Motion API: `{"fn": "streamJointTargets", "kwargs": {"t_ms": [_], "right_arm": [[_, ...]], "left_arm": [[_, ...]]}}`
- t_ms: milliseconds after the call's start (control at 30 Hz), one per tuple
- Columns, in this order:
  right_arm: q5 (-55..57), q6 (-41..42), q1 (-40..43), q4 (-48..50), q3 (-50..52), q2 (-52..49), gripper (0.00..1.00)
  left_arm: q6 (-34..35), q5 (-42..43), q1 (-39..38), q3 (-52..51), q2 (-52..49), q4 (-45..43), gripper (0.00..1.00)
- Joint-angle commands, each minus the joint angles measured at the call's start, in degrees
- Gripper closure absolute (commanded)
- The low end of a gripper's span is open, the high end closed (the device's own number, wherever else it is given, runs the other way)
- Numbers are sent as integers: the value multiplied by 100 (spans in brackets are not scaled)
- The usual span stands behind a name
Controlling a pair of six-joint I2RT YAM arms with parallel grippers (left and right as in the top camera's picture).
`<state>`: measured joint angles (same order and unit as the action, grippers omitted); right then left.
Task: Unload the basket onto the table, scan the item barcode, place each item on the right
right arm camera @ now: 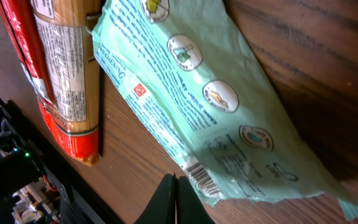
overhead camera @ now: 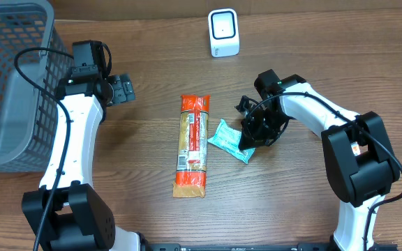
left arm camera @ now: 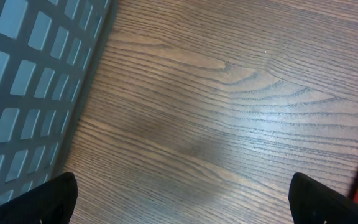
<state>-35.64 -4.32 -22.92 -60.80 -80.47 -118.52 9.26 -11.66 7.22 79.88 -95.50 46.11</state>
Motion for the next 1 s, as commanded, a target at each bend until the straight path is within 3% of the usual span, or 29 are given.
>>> {"fn": "streamJointTargets", "kwargs": {"t_ms": [0, 600, 767, 967], "right_arm": [[-68, -70, -39, 98, 83, -44, 96], [-52, -17, -52, 2153, 1895, -44, 96], [-85, 361, 0, 1932, 1655, -28, 96], [-205, 247, 13, 1213, 861, 177, 96]], "left_arm": [[15, -35, -11, 92, -7, -2, 0], [15, -35, -11, 90, -7, -2, 1], [15, -35, -11, 92, -7, -2, 0], [15, -35, -11, 92, -7, -2, 0]]}}
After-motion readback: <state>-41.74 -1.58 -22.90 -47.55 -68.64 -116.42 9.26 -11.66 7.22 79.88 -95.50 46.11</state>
